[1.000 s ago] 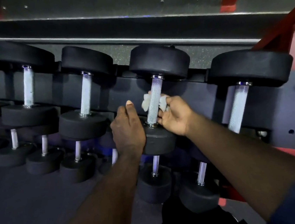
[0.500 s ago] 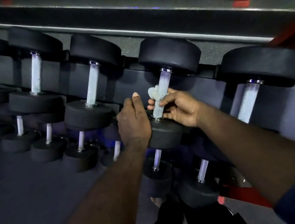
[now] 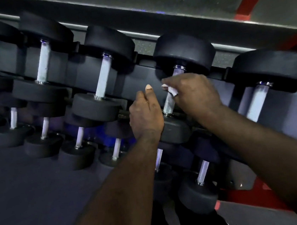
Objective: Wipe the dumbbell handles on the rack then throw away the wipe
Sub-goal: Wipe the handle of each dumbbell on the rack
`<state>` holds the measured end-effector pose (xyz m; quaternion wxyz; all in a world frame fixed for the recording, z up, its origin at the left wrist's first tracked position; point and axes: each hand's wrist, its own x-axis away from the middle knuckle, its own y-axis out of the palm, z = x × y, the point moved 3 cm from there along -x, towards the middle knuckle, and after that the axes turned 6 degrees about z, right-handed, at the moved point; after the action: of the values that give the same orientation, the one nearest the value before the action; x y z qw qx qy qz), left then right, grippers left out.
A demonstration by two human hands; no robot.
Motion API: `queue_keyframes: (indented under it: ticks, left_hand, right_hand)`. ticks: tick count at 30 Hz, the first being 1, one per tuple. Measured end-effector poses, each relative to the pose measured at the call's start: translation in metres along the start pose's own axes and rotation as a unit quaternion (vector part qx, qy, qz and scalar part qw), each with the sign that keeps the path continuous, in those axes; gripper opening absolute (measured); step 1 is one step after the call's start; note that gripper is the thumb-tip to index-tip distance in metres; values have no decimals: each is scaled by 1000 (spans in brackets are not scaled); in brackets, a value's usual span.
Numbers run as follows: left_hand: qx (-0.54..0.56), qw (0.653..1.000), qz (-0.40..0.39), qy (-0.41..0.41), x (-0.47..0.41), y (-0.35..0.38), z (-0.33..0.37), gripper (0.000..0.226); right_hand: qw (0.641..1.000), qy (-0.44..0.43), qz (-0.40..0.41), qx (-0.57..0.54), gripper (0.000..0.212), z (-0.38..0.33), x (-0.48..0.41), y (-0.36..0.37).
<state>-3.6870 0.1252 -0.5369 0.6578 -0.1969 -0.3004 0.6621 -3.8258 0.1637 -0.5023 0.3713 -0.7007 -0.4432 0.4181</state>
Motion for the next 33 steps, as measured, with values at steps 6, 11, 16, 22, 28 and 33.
queue_keyframes:
  ticks: [6, 11, 16, 22, 28, 33]
  left_hand:
    - [10, 1000, -3, 7, 2, -1, -1, 51]
    - [12, 1000, -8, 12, 2, -2, 1, 51]
    - [7, 1000, -15, 22, 1, -2, -1, 47]
    - [51, 998, 4, 37, -4, 2, -4, 49]
    - [130, 990, 8, 48, -4, -2, -9, 66]
    - [118, 975, -27, 188, -14, -37, -44, 59]
  right_hand:
    - [971, -171, -156, 62, 33, 8, -22, 34]
    - [915, -144, -374, 45, 35, -16, -19, 17]
    - [951, -99, -273, 105, 23, -8, -50, 30]
    - [984, 42, -128, -114, 30, -10, -40, 44]
    - [938, 234, 73, -245, 44, -24, -17, 27]
    - [908, 313, 154, -234, 55, -35, -6, 32]
